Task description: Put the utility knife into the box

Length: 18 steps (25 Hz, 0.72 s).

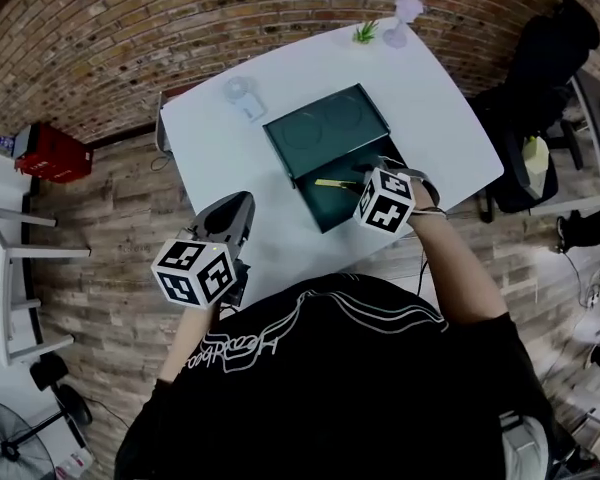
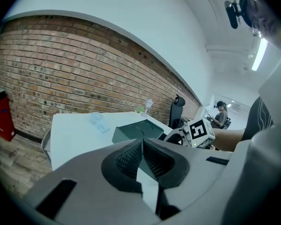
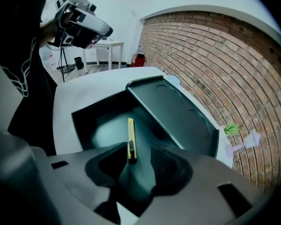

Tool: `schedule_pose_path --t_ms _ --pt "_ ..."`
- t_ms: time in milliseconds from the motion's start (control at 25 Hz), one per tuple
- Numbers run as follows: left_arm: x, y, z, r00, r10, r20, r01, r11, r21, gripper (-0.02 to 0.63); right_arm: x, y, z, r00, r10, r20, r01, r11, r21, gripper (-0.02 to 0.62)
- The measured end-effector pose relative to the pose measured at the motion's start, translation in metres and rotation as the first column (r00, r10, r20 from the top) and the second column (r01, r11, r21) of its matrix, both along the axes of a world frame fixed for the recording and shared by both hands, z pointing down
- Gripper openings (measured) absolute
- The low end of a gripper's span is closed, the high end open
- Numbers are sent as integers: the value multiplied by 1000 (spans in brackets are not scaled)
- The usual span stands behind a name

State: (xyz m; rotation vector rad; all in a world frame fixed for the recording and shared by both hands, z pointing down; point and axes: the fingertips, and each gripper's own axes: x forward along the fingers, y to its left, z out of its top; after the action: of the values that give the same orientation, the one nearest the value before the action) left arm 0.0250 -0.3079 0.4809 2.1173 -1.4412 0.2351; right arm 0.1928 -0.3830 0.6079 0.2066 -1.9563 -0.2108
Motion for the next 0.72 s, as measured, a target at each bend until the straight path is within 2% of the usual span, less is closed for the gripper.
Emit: schedule_pose_path --t_ms 160,360,520,640,720 --pt "7 2 -4 999 43 -7 -43 999 0 35 -3 13 -35 990 68 120 -69 998 -3 166" --pt "20 16 -15 994 112 -16 -112 994 -3 37 4 44 -75 949 191 252 -188 981 -35 121" --pt "33 33 -28 987 160 -20 -160 987 11 35 11 72 -106 872 314 377 -301 949 -95 54" --pt "41 51 -34 981 189 -45 -188 982 14 35 12 93 -129 810 355 467 -343 932 -114 5" --pt "46 65 -39 977 207 -52 -206 978 18 35 13 109 -140 774 364 518 -351 928 -128 5"
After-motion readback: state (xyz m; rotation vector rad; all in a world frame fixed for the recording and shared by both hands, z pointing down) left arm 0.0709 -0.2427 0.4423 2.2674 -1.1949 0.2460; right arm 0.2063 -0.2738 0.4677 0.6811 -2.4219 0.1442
